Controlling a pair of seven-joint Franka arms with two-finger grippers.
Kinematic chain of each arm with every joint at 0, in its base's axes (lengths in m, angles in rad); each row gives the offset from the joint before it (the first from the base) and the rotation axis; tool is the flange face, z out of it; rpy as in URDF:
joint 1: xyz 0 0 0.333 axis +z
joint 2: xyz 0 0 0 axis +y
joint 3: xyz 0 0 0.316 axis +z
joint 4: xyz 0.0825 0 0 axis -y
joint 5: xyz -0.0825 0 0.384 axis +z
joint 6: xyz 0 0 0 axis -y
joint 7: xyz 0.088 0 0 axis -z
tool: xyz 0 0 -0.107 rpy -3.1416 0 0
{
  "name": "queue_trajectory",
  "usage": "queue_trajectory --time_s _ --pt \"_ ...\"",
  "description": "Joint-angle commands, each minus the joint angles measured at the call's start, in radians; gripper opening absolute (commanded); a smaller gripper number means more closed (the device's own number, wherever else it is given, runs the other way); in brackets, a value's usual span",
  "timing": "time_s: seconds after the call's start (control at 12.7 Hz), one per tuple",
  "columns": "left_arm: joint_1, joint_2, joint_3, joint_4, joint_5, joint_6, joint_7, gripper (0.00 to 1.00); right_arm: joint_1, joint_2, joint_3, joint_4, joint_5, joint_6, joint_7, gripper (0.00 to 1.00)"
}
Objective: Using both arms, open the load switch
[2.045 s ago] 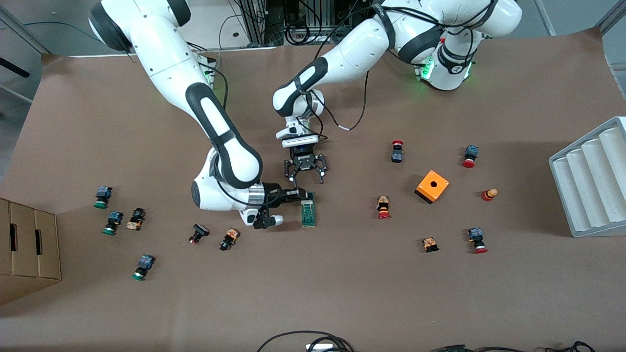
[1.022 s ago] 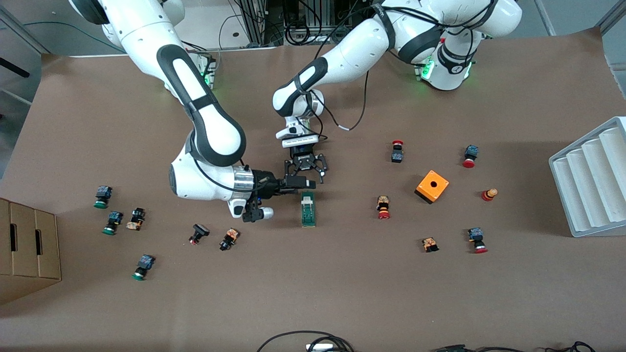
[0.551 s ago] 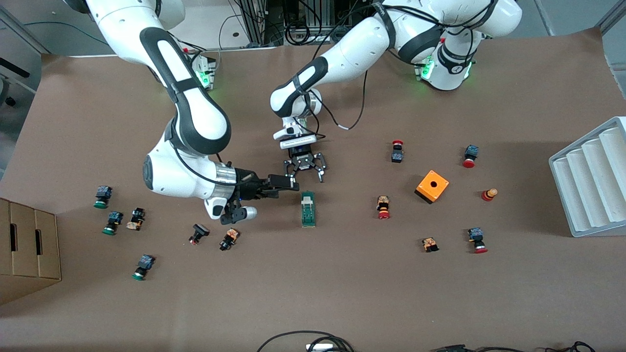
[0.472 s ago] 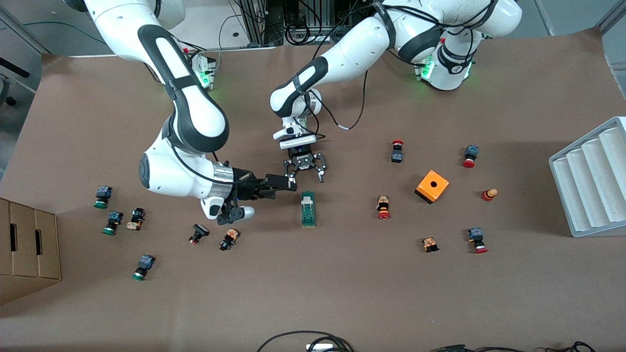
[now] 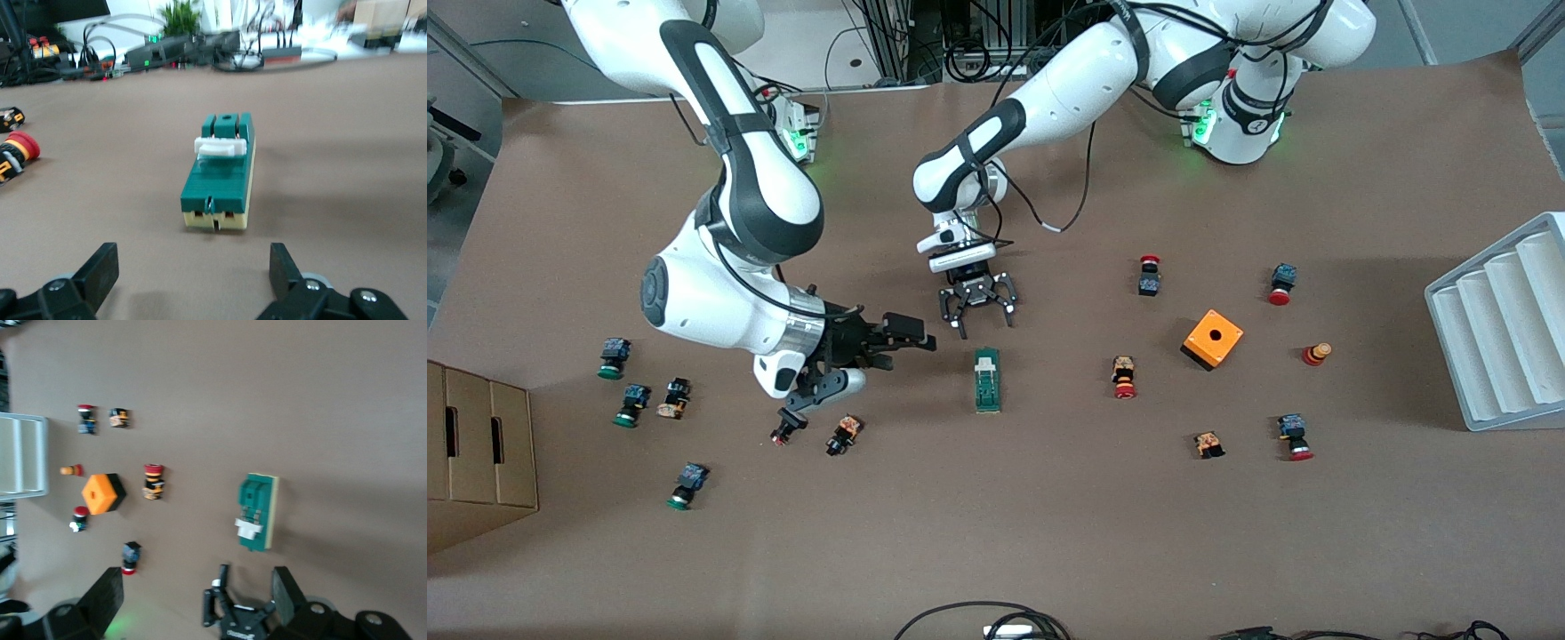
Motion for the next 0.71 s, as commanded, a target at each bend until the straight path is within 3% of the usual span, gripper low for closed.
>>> queue_trajectory --time_s 0.0,0.31,0.47,0.63 --pt "0.012 -0.076 -0.005 -0.014 -0.114 0.038 0.158 1.00 -0.025 -0.057 0.005 -0.017 -0.106 -0.042 0.050 1.00" --pt "0.024 -0.160 -0.005 -0.013 -0.303 0.037 0.474 1.00 -0.049 -0.096 0.005 -0.017 -0.242 -0.055 0.051 1.00" --pt "0.028 -0.206 -0.004 -0.014 -0.393 0.035 0.659 1.00 -0.101 -0.129 0.005 -0.017 -0.364 -0.119 0.051 1.00" --pt "0.060 -0.252 -0.004 -0.017 -0.462 0.029 0.866 1.00 -0.166 -0.159 0.005 -0.017 -0.421 -0.177 0.050 1.00"
